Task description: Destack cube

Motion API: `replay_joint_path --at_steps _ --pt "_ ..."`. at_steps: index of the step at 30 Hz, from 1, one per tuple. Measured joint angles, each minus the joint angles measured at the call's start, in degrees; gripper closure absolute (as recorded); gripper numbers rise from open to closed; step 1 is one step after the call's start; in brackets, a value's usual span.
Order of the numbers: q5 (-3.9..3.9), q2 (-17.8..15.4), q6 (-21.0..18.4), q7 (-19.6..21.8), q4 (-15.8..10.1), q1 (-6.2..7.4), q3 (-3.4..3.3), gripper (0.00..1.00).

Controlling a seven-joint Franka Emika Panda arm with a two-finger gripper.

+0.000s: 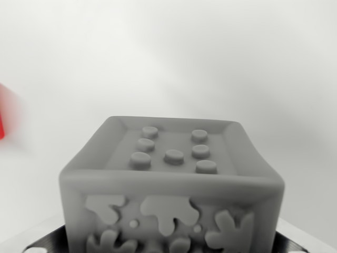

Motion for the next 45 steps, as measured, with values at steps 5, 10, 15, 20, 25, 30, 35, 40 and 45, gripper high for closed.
replay_joint_path --at_steps 5,10,15,20,25,30,35,40,45 --pt "0.02 0.8 -0.2 -0.8 1.0 -0.71 -0.26 1.00" --pt "0.04 1.6 -0.4 -1.5 2.0 -1.40 -0.43 1.00" --pt "0.05 2.4 -0.6 -2.1 3.0 -2.11 -0.61 1.00" --pt "0.08 3.2 -0.8 -2.8 4.1 -2.87 -0.75 1.00" --pt "0.10 4.0 -1.1 -3.5 5.2 -3.56 -0.86 1.00" --pt "0.13 4.9 -1.5 -4.2 6.4 -4.32 -0.96 1.00" --pt "0.16 5.9 -1.7 -4.8 7.7 -5.16 -1.07 1.00" --pt "0.16 6.7 -2.0 -5.3 8.7 -5.85 -1.09 1.00" --pt "0.17 7.6 -2.5 -5.9 10.0 -6.62 -1.11 1.00"
